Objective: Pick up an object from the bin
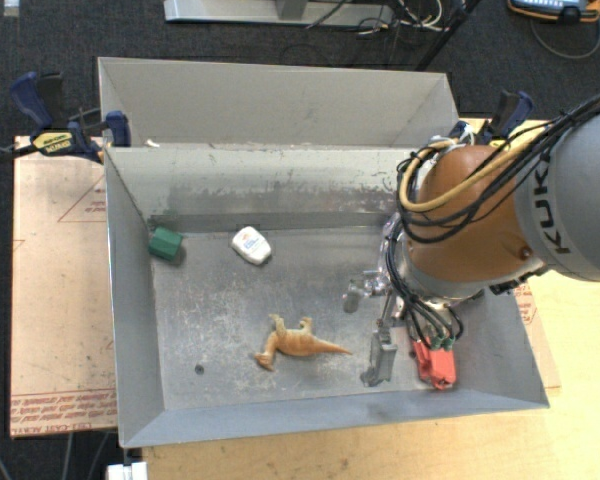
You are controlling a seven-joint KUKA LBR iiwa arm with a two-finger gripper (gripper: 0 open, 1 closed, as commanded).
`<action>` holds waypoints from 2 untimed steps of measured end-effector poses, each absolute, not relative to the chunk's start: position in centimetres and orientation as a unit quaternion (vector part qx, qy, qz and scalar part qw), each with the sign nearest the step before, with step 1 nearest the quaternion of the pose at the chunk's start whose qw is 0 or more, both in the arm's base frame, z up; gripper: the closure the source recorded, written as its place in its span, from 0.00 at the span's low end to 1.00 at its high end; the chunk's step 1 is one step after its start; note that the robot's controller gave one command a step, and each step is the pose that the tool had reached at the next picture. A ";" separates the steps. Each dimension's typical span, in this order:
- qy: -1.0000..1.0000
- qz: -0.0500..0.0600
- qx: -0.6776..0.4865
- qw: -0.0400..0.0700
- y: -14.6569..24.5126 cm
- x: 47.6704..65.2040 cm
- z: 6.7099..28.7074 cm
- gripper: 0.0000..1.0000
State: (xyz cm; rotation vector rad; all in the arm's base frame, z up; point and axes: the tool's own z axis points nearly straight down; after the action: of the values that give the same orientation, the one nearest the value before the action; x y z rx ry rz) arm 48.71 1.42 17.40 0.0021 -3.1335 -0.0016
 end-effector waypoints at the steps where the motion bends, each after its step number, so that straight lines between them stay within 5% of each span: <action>1: -1.000 -0.001 0.000 0.000 1.4 48.9 17.8 0.00; 2: -1.000 0.001 0.023 -0.002 3.2 50.2 16.2 0.00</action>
Offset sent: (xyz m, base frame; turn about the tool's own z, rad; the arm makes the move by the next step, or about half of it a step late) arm 0.0392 0.0707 -0.0604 -0.1703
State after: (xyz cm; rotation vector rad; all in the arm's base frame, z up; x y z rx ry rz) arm 50.16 3.19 16.21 0.0724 -3.1443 0.0021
